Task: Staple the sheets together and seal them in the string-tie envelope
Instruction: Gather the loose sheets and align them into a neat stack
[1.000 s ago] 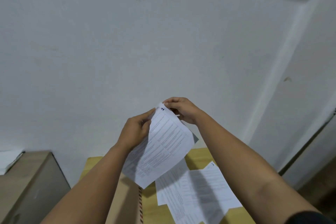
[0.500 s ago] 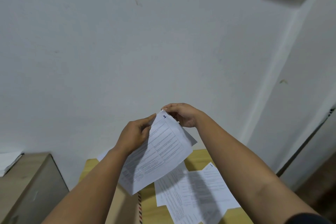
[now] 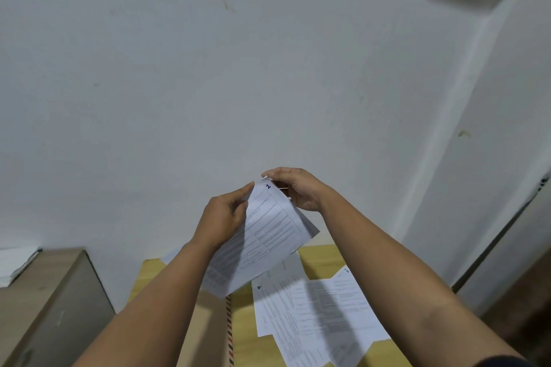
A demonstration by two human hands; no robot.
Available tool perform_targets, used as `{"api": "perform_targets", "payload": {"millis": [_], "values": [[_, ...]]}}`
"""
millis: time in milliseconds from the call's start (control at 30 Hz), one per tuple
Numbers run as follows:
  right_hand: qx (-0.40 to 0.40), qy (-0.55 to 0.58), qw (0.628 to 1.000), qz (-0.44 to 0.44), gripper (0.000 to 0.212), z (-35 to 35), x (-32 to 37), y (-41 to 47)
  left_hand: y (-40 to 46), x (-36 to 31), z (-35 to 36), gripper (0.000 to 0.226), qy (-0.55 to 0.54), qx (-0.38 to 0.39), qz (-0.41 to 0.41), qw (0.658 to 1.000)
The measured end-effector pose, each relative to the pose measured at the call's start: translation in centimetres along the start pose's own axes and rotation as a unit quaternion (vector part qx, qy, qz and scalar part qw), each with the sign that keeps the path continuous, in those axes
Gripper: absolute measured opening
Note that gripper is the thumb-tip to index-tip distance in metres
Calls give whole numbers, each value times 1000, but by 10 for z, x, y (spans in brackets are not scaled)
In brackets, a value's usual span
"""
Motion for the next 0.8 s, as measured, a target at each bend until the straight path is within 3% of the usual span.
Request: {"api": "perform_targets", "payload": {"millis": [200, 500, 800], "values": [[-54, -85, 993, -55, 28, 1, -9, -1, 0, 0, -1, 49, -7, -27, -11, 1000], [-77, -68, 989, -108, 31, 6, -15, -2, 2, 2, 3, 54, 38, -45, -7, 998], [-90, -94, 986, -108, 35, 6, -20, -1, 9, 1, 7, 53, -44, -36, -69, 996]]}}
Point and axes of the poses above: each hand's wrist, its own y-axis towards the middle knuckle, its own z-axis out of the palm, x = y × z, the point moved 1 cm from there along y, towards the middle knuckle, and after that the axes turned 4 degrees about -y, right-handed, at the moved point
